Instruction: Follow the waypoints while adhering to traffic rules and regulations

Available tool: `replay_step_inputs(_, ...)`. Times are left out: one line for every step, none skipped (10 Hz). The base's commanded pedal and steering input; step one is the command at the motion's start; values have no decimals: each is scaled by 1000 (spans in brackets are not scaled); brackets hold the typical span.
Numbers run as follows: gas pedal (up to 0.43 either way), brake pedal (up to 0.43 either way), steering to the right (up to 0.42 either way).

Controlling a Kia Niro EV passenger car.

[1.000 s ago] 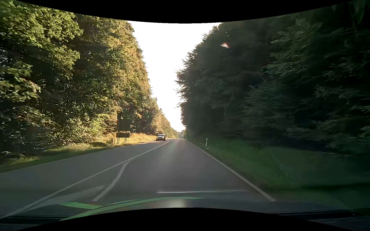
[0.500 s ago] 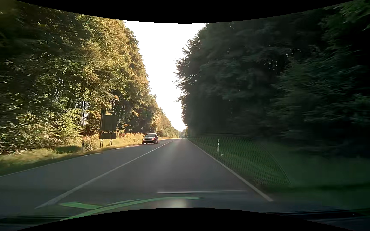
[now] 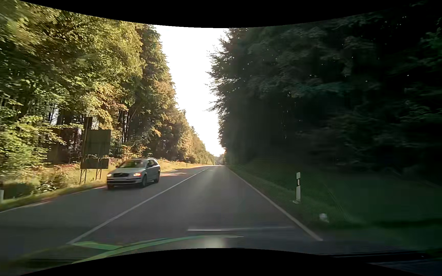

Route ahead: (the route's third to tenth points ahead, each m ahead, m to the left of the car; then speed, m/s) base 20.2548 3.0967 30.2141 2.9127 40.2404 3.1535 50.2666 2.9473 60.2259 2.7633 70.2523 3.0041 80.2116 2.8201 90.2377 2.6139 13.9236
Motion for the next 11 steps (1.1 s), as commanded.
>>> replay_step_inputs(287,0,-6)
replay_step_inputs(287,0,-6)
replay_step_inputs(287,0,-6)
replay_step_inputs(287,0,-6)
replay_step_inputs(287,0,-6)
replay_step_inputs(287,0,-6)
replay_step_inputs(287,0,-2)
replay_step_inputs(287,0,-1)
replay_step_inputs(287,0,0)
replay_step_inputs(287,0,0)
replay_step_inputs(287,0,1)
